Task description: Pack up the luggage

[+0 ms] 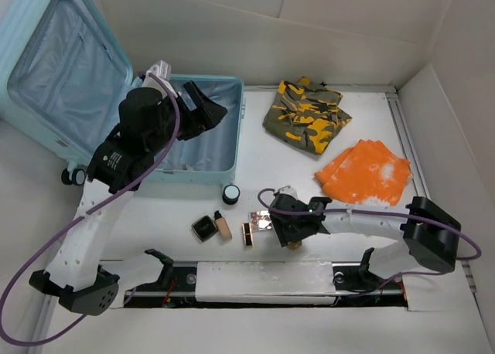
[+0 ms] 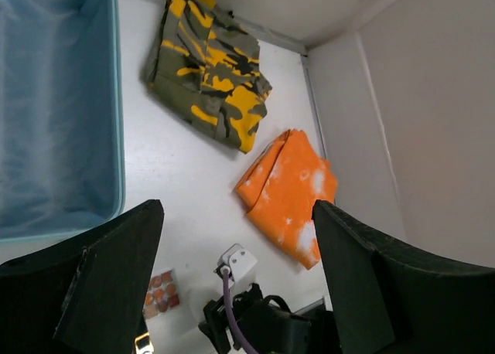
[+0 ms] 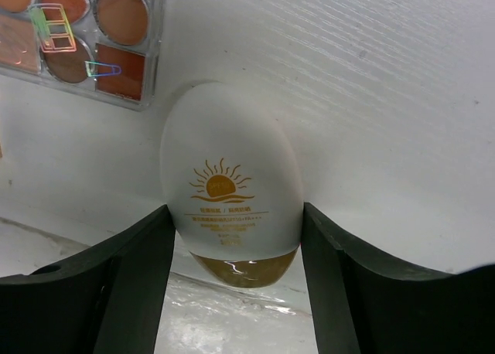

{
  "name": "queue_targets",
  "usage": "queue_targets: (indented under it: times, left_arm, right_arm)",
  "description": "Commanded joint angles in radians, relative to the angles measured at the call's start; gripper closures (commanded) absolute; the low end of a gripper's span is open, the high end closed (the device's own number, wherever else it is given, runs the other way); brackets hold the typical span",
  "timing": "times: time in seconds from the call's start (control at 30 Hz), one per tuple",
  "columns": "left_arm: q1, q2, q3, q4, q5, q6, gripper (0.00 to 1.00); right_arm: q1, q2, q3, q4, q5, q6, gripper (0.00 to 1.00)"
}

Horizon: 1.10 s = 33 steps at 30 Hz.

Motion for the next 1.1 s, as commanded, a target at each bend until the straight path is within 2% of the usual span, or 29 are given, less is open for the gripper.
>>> queue_targets:
  times: [0.0,0.13,0.2,0.3,0.33,0.37,0.57,0.6,0.8,0.9,0.93,1.03,1.07]
  left_arm:
    - [0.003,0.018,0.077,0.034,0.006,0.017,0.25]
    - [0.003,0.008,0.064,0.024,-0.004,0.037,0.24]
    - [0.003,-0.001,0.032,0.014,-0.016,0.037,0.24]
    - [0.003,-0.035,-0.034,-0.006,-0.053,0.046,0.26]
    - [0.003,-0.058,-0.053,-0.023,-0.065,0.046,0.26]
    - [0.003,-0.072,-0.071,-0.032,-0.078,0.046,0.28]
    - [0.003,-0.21,-0.186,-0.107,-0.219,-0.039,0.33]
    - [0.003,-0.23,-0.186,-0.121,-0.236,-0.053,0.33]
    - [0.003,-0.328,-0.263,-0.19,-0.285,-0.082,0.33]
    - [0.003,-0.353,-0.333,-0.225,-0.227,-0.082,0.32]
    - [0.003,-0.353,-0.349,-0.238,-0.214,-0.082,0.32]
    - [0.003,-0.363,-0.421,-0.238,-0.156,-0.082,0.3]
    - [0.003,-0.364,-0.439,-0.238,-0.142,-0.082,0.3]
  right_arm:
    - [0.007,-0.024,0.119,-0.093,0.072,0.017,0.44]
    - [0.007,-0.094,0.311,-0.127,0.09,-0.052,0.44]
    - [-0.012,-0.082,0.397,-0.081,0.038,-0.119,0.43]
    - [-0.039,0.051,0.599,0.0,-0.006,-0.205,0.43]
    - [-0.054,0.1,0.72,0.009,-0.022,-0.225,0.43]
    - [-0.055,0.205,0.788,0.009,-0.022,-0.24,0.43]
    - [-0.113,0.545,1.209,0.046,-0.083,-0.32,0.43]
    - [-0.124,0.618,1.241,0.074,-0.098,-0.32,0.43]
    - [-0.196,0.807,1.408,0.118,-0.152,-0.262,0.42]
    - [-0.22,0.849,1.446,0.118,-0.186,-0.225,0.3]
    - [-0.22,0.849,1.446,0.118,-0.186,-0.225,0.21]
    - [-0.231,0.765,1.357,0.146,-0.175,-0.225,0.08]
    - [-0.231,0.701,1.326,0.157,-0.175,-0.225,0.08]
